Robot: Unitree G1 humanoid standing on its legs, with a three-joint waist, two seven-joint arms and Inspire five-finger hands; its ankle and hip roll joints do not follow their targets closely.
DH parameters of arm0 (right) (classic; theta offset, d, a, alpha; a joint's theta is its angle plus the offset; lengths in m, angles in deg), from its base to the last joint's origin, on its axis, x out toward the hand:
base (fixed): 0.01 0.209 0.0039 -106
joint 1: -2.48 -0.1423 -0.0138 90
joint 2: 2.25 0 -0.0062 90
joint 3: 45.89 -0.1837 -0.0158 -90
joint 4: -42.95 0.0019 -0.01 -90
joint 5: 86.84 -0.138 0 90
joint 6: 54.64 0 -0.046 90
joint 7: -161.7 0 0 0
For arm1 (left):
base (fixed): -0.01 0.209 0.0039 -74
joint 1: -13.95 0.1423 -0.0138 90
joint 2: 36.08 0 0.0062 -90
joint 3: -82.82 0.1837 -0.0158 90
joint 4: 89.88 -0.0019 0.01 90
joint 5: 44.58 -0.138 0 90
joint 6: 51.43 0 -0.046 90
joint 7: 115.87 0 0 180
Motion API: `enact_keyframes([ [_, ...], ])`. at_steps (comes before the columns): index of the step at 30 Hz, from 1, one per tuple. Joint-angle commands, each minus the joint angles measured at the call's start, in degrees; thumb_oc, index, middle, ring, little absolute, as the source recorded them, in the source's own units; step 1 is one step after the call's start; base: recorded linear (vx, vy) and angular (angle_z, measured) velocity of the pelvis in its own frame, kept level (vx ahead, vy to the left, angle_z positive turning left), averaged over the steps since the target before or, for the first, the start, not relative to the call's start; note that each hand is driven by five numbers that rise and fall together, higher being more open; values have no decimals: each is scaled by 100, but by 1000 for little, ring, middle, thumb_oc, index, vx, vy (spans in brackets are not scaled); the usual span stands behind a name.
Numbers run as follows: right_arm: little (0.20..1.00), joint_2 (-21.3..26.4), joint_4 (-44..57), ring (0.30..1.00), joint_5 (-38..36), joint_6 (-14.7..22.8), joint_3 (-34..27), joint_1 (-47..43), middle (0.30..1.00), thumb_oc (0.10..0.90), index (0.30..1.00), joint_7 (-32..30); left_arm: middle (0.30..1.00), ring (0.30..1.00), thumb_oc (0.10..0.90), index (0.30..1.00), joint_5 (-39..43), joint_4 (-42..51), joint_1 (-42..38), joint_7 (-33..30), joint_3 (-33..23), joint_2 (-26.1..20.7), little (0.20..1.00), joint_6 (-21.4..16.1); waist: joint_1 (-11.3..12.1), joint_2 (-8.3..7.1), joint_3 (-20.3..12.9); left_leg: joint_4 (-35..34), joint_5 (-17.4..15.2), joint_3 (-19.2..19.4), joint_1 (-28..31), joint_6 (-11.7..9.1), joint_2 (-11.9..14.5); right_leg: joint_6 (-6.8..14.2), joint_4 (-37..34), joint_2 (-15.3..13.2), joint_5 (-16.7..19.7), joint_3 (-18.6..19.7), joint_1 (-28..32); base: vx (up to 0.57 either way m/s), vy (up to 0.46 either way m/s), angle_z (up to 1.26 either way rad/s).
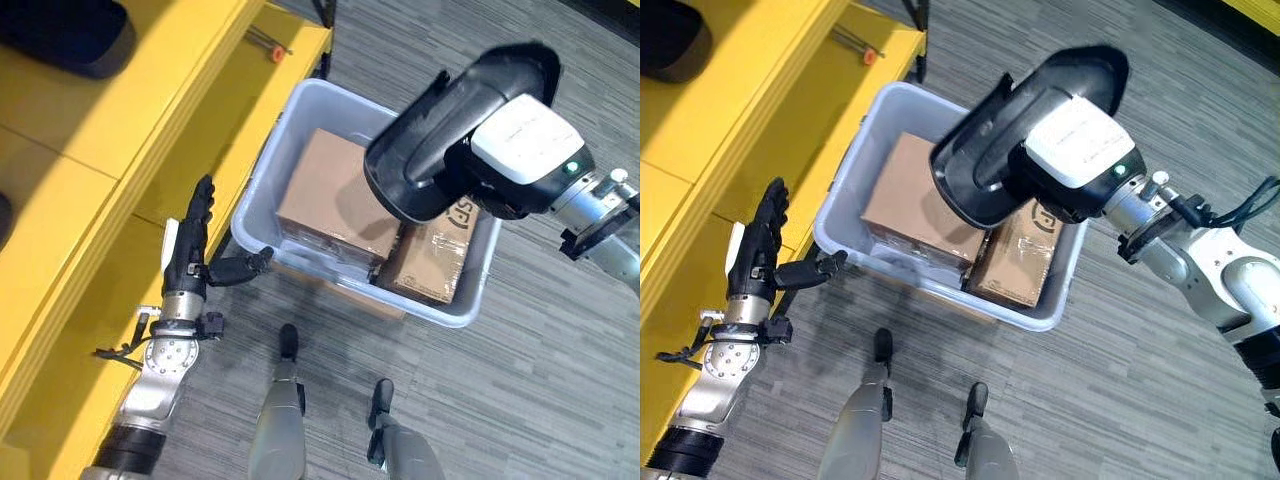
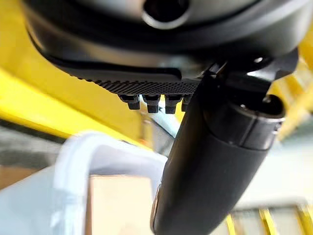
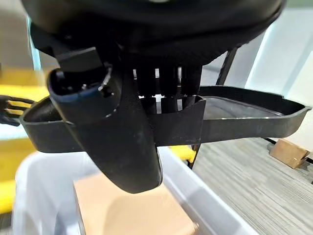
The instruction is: Move parts from the plastic box to the shelf.
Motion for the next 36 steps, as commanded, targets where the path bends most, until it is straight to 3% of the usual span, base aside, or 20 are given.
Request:
enact_keyframes([
  [1,300,-121,170,300,-940,139,-358,-177,300,400,300,-268,1000,1000,900,1000,-1072,615,-59,-408,14,-494,1000,-629,-143,-285,-1446,-370,-188,-31,336,-423,658,148,-114,-117,-83,8,369,62,-19,-18],
  [3,300,-146,248,300,-1288,258,-348,-213,300,400,300,-172,1000,1000,900,1000,-1749,760,-83,-577,-49,-795,1000,-668,-210,-257,-1597,-382,-230,67,534,-458,720,133,-111,-91,-137,96,451,73,-33,-25],
  [7,300,-131,304,300,-1543,320,-298,-299,300,400,300,-76,1000,1000,900,1000,-2178,841,-81,-649,-90,-1020,1000,-689,-243,-236,-1670,-411,-238,129,658,-482,749,128,-98,-84,-179,165,511,50,-15,-11],
  [8,300,-113,366,300,-1865,406,-301,-319,300,400,300,-12,1000,1000,900,1000,-2725,977,-108,-727,-119,-1392,1000,-710,-325,-162,-1804,-417,-261,175,792,-501,760,123,-72,-82,-239,193,613,68,1,-15],
  [13,300,-208,319,300,-2214,424,-387,-220,300,400,300,26,1000,1000,900,1000,-3129,1146,-159,-825,-112,-1619,1000,-742,-407,-106,-1945,-427,-300,211,949,-519,775,123,-52,-92,-303,225,743,53,3,-8],
  [21,300,-443,310,300,-2526,418,-716,217,300,400,300,78,1000,1000,900,1000,-4127,1312,-241,-1370,-65,-1309,1000,-497,-481,-99,-2144,-493,-348,238,1112,-516,751,121,-101,-106,-337,198,936,14,5,0],
  [36,300,-690,48,300,-2475,332,-761,403,300,400,300,53,1000,1000,900,1000,-4717,1544,-522,-1614,185,-1201,1000,-355,-496,-124,-2222,-522,-320,194,1091,-513,756,88,-166,-82,-331,185,995,0,0,0],
])
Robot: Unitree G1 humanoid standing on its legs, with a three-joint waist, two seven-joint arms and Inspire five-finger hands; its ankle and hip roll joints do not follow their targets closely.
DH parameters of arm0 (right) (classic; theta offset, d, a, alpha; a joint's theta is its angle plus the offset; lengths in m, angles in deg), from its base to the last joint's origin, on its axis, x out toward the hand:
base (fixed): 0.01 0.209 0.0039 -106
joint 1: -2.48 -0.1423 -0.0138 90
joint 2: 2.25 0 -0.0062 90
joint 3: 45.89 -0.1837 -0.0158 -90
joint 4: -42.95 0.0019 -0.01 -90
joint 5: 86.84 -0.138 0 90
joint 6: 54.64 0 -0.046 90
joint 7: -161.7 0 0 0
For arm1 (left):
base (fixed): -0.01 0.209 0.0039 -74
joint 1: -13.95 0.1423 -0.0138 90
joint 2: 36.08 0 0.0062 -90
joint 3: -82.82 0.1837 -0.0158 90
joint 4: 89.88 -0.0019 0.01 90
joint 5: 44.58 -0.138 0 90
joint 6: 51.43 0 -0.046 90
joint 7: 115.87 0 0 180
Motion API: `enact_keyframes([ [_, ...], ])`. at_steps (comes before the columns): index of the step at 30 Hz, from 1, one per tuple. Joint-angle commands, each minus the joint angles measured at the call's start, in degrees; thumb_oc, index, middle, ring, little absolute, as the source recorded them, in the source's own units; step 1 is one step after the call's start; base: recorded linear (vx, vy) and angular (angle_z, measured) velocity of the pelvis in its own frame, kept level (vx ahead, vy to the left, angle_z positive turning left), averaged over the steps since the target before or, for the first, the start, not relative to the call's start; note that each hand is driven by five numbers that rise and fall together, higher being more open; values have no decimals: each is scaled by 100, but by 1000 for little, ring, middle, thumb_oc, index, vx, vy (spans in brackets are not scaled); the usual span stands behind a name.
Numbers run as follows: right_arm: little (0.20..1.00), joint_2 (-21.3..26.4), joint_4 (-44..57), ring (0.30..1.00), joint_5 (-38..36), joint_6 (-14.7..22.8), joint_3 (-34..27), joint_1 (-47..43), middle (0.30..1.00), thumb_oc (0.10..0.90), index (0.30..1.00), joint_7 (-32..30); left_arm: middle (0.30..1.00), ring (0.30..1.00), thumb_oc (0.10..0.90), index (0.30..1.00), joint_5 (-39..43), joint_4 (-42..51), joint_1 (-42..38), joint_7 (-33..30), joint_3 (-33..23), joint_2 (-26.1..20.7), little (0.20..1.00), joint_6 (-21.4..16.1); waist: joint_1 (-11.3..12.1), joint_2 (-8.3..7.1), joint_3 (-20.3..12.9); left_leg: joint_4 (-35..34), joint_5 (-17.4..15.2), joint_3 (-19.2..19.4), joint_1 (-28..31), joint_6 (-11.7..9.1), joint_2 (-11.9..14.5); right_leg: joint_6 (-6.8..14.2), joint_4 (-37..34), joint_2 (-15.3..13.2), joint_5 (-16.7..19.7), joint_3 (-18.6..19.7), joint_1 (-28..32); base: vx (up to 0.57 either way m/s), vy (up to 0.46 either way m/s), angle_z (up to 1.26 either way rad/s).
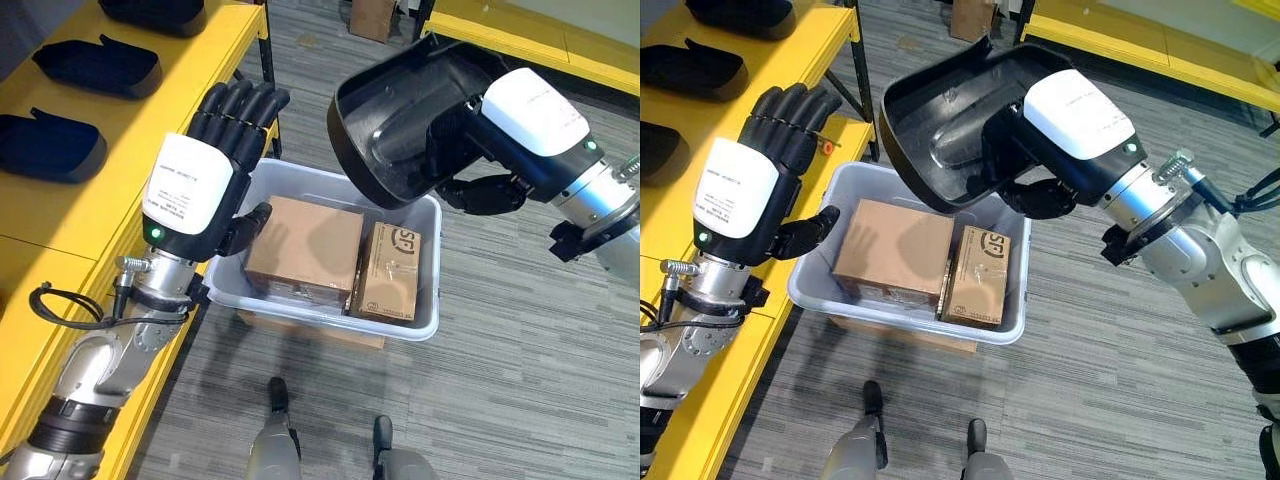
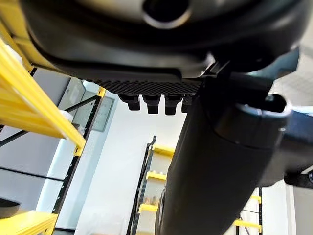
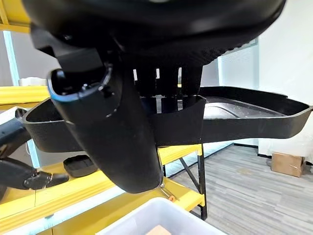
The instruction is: Move parts from the plastic box to the shelf.
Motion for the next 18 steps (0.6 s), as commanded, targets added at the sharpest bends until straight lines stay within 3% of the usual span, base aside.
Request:
enact_keyframes([
  [1,300,-293,-257,300,-568,-14,-265,31,300,400,300,-475,1000,1000,900,1000,-156,204,-122,-616,303,40,1000,-15,8,-166,-1583,-236,-216,-121,126,-407,655,142,89,-104,-371,-119,231,0,0,0],
  [18,300,-641,-685,300,-394,-153,206,-328,300,400,300,-430,1000,1000,900,1000,-462,417,-766,-717,740,-11,1000,45,-26,-144,-1587,-94,-266,-147,102,-392,668,107,133,-95,-426,-82,276,0,0,0],
])
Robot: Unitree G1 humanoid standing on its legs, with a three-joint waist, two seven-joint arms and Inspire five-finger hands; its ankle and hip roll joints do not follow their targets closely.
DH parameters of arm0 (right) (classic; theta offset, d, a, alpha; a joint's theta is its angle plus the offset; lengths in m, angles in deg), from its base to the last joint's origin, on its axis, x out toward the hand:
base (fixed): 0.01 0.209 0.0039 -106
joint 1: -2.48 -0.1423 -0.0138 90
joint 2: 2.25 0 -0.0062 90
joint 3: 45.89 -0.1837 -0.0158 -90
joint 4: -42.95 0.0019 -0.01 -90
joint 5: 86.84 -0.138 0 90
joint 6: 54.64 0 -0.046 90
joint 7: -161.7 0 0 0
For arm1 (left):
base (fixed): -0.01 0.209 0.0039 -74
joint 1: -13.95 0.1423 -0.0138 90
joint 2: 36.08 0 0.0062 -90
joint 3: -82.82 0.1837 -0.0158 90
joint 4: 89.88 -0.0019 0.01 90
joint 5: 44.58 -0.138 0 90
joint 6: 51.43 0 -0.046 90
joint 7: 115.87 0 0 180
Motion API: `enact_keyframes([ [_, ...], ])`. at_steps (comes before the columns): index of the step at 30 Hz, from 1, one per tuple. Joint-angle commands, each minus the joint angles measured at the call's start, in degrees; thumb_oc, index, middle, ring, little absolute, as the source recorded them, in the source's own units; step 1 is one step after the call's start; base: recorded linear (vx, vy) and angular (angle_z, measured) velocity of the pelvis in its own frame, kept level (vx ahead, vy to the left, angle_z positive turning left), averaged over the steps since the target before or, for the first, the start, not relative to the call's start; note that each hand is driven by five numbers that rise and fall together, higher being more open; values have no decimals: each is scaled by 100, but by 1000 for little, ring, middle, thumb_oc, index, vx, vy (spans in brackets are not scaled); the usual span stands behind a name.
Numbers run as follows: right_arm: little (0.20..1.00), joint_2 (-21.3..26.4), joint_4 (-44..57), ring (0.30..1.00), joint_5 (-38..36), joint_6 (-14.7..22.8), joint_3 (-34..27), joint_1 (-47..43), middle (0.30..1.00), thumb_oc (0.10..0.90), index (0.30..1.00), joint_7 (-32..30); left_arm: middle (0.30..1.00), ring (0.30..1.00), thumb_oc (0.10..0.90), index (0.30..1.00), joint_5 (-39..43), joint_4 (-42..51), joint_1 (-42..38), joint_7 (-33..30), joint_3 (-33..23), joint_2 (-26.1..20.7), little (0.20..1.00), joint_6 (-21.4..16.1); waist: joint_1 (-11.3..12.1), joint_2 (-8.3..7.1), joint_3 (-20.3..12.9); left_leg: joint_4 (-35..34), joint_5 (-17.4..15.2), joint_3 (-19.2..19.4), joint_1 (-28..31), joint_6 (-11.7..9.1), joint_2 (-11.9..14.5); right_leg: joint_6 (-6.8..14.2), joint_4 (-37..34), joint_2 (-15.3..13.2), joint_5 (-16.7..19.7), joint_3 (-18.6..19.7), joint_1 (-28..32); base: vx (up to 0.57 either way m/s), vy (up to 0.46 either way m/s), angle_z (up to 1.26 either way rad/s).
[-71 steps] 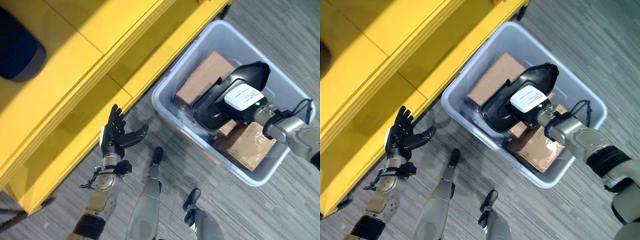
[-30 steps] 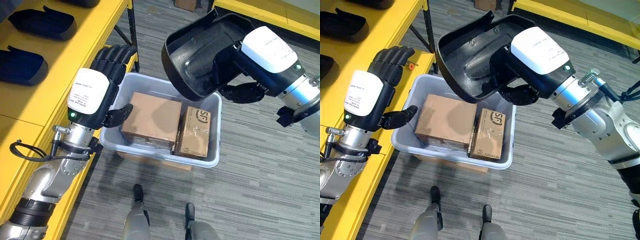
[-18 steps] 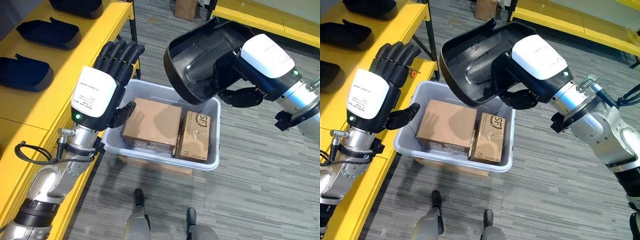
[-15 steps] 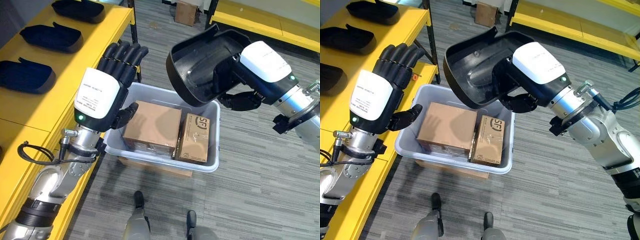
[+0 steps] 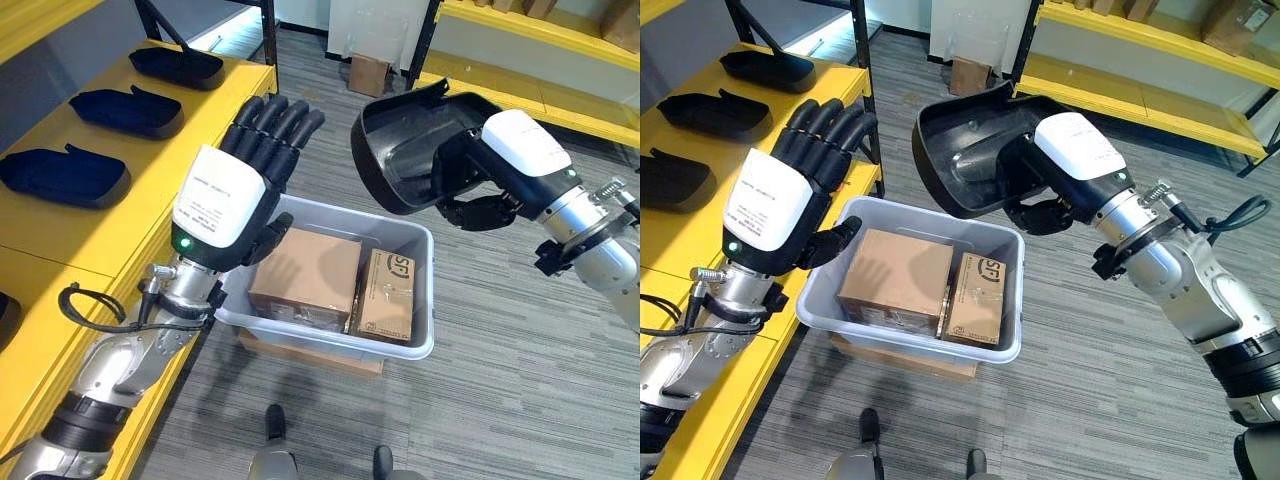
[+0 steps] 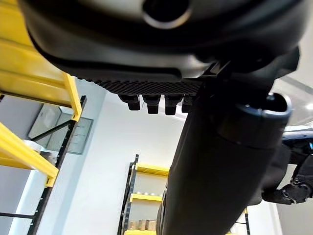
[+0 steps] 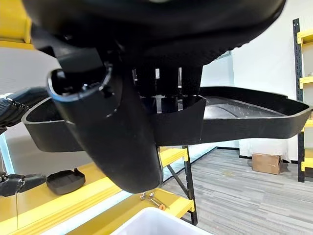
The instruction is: Move parts from the plastic box to the shelf.
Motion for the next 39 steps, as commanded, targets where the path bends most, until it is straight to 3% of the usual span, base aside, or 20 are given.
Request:
enact_keyframes([
  [1,300,-146,-162,300,-390,65,79,-494,300,400,300,-436,1000,1000,900,1000,-124,382,-527,-481,147,-33,1000,14,-12,-115,-1015,-88,-274,-113,88,-404,654,113,134,-114,-420,-82,248,0,0,0],
  [14,300,-232,-278,300,-358,50,592,-1010,300,400,300,-368,1000,1000,900,1000,-359,417,-1845,-303,1117,-568,1000,-44,-100,-73,-1032,-41,-287,-113,89,-414,655,109,180,-123,-441,-28,229,0,0,0],
  [22,300,-338,-348,300,-361,33,789,-1220,300,400,300,-363,1000,1000,900,1000,-391,253,-2321,-167,1624,-658,1000,-65,-141,-63,-1020,-29,-304,-73,134,-412,656,123,187,-142,-429,2,224,4,6,-3],
  [39,300,-279,-302,300,-405,23,517,-950,300,400,300,-362,1000,1000,900,1000,-387,181,-1592,-35,1333,-794,1000,-103,-124,-79,-972,-5,-310,-52,125,-410,661,109,170,-135,-427,48,207,1,3,-1],
])
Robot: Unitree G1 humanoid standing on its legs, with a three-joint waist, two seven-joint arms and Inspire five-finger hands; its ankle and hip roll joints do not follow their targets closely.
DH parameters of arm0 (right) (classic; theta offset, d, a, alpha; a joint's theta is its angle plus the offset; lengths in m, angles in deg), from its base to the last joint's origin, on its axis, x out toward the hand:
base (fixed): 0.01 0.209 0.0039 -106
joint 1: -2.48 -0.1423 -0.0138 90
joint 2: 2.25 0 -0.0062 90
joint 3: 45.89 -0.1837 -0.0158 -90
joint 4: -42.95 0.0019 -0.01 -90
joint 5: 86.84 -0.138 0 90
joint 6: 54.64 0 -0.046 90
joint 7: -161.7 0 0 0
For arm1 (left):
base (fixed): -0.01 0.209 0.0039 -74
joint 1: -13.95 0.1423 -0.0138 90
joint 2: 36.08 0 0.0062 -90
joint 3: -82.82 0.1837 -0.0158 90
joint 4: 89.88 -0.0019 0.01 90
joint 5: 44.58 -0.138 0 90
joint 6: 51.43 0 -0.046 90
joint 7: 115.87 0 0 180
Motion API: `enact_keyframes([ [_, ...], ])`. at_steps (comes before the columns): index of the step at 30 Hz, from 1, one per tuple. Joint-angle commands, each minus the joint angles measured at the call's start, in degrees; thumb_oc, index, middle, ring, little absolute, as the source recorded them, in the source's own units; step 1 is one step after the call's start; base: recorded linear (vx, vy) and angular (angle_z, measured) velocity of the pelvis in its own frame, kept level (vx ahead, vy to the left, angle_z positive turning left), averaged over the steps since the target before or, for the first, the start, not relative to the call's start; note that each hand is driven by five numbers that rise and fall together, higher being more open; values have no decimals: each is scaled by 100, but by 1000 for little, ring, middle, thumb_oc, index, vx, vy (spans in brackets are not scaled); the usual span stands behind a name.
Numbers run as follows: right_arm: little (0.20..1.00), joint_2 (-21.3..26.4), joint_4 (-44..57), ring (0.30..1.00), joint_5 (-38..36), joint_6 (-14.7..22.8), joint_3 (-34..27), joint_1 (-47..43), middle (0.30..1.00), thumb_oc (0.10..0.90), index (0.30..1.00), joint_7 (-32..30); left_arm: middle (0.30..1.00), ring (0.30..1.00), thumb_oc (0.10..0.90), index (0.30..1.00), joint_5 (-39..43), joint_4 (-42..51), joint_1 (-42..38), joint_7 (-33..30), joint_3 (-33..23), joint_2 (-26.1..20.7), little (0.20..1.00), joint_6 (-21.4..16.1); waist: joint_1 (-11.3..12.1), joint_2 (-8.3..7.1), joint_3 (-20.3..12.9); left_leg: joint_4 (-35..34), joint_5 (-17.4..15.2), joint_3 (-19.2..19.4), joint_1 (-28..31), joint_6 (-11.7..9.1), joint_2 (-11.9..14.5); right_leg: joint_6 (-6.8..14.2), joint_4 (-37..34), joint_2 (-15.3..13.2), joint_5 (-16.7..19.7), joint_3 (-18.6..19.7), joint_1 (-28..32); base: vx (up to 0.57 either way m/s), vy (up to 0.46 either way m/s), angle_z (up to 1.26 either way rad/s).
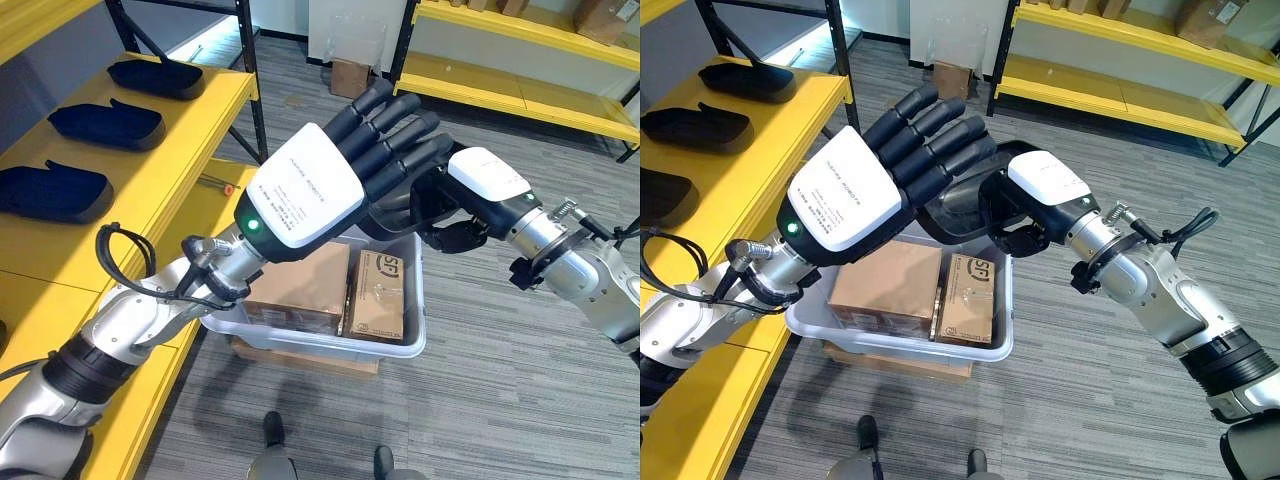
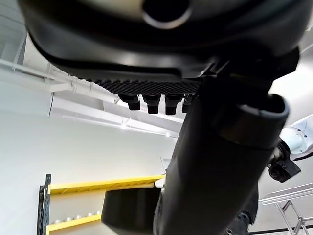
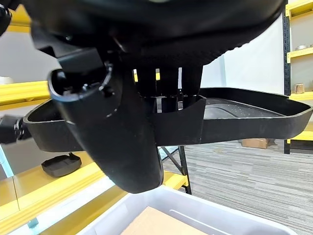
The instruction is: Move parts from the plastic box to the shelf.
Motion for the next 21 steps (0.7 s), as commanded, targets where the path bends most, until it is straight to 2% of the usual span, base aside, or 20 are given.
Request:
enact_keyframes([
  [1,300,-135,-79,300,-412,157,-358,-685,300,400,300,-422,1000,1000,900,1000,69,-170,130,-201,-258,-25,1000,77,37,-119,-922,-2,-303,-165,23,-369,627,111,169,-139,-427,-89,196,0,0,0],
  [11,300,-108,-77,300,-431,169,-473,-569,300,400,300,-418,1000,1000,900,1000,126,-99,602,-152,-600,-272,1000,61,84,-110,-872,34,-311,-176,-16,-368,623,102,171,-137,-442,-99,204,0,0,0],
  [21,300,-151,-94,300,-433,173,-456,-599,300,400,300,-422,1000,1000,900,1000,137,-270,474,-127,-430,-102,1000,88,53,-106,-861,61,-319,-167,-8,-372,633,87,190,-138,-452,-90,208,0,0,0],
])
